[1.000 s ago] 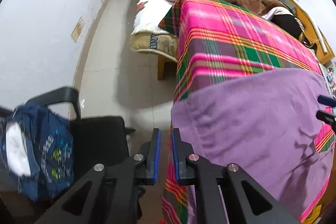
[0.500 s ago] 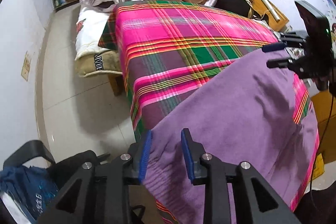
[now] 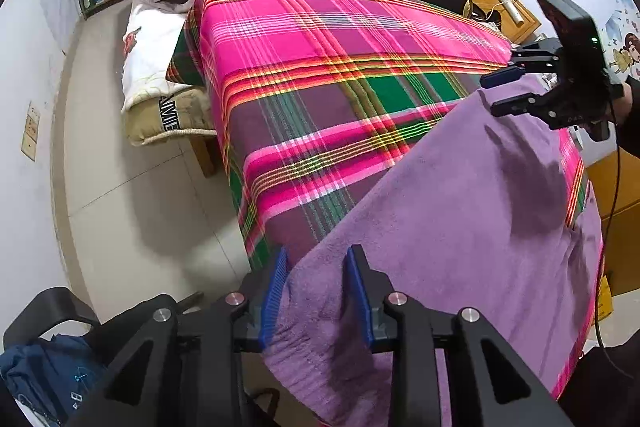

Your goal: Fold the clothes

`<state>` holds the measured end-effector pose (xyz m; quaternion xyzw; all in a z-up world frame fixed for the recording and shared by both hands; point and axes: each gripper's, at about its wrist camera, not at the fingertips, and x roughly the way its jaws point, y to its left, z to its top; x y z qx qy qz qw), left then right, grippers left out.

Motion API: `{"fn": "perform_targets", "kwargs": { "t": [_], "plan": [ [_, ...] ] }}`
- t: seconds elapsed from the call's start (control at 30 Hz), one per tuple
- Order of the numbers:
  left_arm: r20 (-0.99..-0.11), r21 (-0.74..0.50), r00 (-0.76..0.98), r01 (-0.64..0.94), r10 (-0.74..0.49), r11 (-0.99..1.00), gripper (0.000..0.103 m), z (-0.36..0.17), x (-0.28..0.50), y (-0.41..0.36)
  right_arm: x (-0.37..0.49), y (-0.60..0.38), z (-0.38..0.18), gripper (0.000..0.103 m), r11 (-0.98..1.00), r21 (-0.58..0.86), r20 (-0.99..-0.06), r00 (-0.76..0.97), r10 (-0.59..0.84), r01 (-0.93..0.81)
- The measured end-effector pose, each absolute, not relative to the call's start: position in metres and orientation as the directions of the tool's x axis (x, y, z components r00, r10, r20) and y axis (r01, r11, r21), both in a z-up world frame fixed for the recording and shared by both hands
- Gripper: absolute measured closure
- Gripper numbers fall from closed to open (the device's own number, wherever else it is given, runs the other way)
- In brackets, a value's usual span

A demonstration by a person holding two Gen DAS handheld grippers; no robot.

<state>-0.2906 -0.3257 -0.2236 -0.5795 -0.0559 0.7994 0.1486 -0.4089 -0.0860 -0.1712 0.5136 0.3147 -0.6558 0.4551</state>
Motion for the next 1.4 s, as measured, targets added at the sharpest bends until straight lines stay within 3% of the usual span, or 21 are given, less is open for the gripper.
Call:
{"fn": "perform_targets", "kwargs": {
  "t": [0.33, 0.43, 0.5, 0.67, 1.03, 1.4],
  "plan": [
    [-0.916, -0.219, -0.296, -0.196, 0.271, -0.956, 0.074, -0.222, -0.288, -0.324, -0.419, -0.089, -0.184, 0.061, -0.333, 0.055, -0.974, -0.024, -0.226, 0.941],
    [-0.930, -0.160, -0.299, -0.197, 0.214, -0.967, 0.084, -0.218, -0.287, -0.319, -0.416, -0.091, -0.183, 0.072, -0.323, 0.040, -0.977, -0.031, -0.211, 0.946],
    [-0.938, -0.108, -0.304, -0.204, 0.168, -0.973, 0.099, -0.215, -0.285, -0.314, -0.413, -0.094, -0.182, 0.087, -0.324, 0.039, -0.979, -0.028, -0.201, 0.945],
    [-0.945, -0.039, -0.309, -0.220, 0.108, -0.975, 0.100, -0.211, -0.280, -0.303, -0.399, -0.100, -0.179, 0.097, -0.312, -0.032, -0.982, -0.088, -0.168, 0.949],
    [-0.901, 0.042, -0.431, -0.204, 0.051, -0.978, 0.100, -0.159, -0.254, -0.288, -0.376, -0.068, -0.113, 0.098, -0.411, -0.116, -0.936, -0.238, -0.260, 0.904],
    [-0.858, 0.065, -0.514, -0.150, 0.021, -0.987, 0.100, -0.101, -0.173, -0.250, -0.306, -0.017, -0.060, 0.099, -0.462, -0.134, -0.896, -0.307, -0.321, 0.876]
  ]
}}
